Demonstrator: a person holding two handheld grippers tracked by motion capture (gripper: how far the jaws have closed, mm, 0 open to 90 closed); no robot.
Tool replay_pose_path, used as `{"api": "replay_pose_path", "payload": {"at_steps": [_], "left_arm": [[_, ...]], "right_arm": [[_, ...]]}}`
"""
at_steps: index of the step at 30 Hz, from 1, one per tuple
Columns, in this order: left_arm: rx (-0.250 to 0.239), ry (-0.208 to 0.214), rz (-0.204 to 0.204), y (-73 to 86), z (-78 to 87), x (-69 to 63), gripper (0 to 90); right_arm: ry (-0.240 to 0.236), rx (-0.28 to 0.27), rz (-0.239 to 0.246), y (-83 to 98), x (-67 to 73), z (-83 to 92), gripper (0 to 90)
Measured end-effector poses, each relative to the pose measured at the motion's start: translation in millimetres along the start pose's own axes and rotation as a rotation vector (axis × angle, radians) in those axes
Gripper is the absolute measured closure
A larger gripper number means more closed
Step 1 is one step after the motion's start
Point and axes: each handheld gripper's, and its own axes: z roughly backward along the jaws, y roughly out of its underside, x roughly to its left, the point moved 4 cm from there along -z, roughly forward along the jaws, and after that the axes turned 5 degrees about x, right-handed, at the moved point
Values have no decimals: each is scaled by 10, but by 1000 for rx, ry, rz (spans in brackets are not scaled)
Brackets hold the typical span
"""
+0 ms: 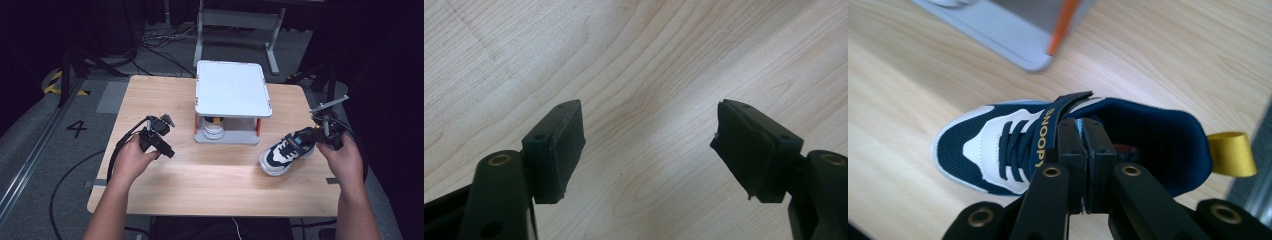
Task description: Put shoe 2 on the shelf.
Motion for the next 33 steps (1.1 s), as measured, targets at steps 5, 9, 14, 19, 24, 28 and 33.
{"api": "replay_pose_path", "payload": {"at_steps": [5, 9, 14, 19, 24, 28, 33], "left_arm": [[-4, -1, -9, -16, 7, -17, 280], [-8, -4, -11, -17, 28, -4, 281], [-13, -2, -10, -11, 34, -9, 281], [-11, -6, -8, 11, 45, 4, 281], [-4, -13, -2, 48, 35, 7, 281], [-11, -18, 7, 95, 49, 25, 281], [-7, -16, 18, 116, 29, 47, 282]], "right_arm": [[-46, -6, 62, -98, 413, -61, 883], [-117, 12, 135, -217, 794, -319, 880], [-154, 33, 209, -315, 1032, -587, 816], [-119, -3, 259, -326, 1005, -466, 659], [-9, -76, 207, -368, 754, -279, 640], [-8, -8, 102, -352, 436, -366, 648], [-85, 78, 109, -342, 372, -544, 688]]}}
